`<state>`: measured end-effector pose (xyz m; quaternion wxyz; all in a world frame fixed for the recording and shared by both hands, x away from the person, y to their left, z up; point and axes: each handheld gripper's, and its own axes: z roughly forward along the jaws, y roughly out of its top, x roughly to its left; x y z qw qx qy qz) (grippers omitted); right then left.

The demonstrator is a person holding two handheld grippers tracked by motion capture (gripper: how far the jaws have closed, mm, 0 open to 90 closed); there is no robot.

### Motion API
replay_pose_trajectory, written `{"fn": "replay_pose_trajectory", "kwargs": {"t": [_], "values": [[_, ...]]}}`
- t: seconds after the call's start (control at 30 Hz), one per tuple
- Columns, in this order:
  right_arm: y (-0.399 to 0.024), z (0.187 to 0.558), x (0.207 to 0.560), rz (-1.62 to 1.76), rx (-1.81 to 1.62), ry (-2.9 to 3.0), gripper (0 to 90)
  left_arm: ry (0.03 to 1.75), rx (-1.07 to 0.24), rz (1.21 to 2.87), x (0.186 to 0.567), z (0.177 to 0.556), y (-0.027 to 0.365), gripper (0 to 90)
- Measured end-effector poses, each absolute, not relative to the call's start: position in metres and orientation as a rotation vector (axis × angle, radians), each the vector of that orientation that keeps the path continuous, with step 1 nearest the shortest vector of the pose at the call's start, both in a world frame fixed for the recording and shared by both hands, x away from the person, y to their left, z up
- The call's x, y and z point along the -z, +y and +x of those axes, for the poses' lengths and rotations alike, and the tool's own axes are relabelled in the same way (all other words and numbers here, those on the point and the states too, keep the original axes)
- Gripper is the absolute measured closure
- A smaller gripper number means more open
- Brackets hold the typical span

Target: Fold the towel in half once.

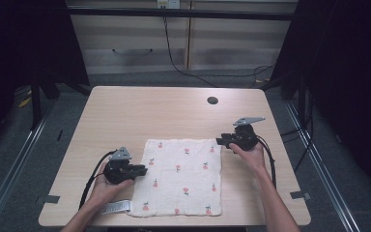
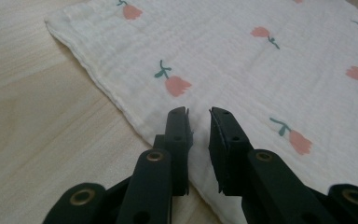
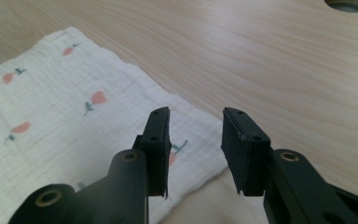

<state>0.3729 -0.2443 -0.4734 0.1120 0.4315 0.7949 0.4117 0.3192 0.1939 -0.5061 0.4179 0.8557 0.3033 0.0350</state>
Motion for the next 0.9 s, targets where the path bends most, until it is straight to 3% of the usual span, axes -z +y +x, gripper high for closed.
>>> {"fn": "replay_pose_trajectory", "kwargs": {"t": [0.7, 0.9], "values": [[-0.242, 0.407, 0.502, 1.360, -1.064, 2.380, 65.5, 0.748, -0.084, 2.154, 0.506, 0.319, 0.194, 77.2], [-0.239, 0.406, 0.503, 1.340, -1.085, 2.404, 84.7, 0.769, -0.059, 2.149, 0.505, 0.323, 0.194, 75.2]]}}
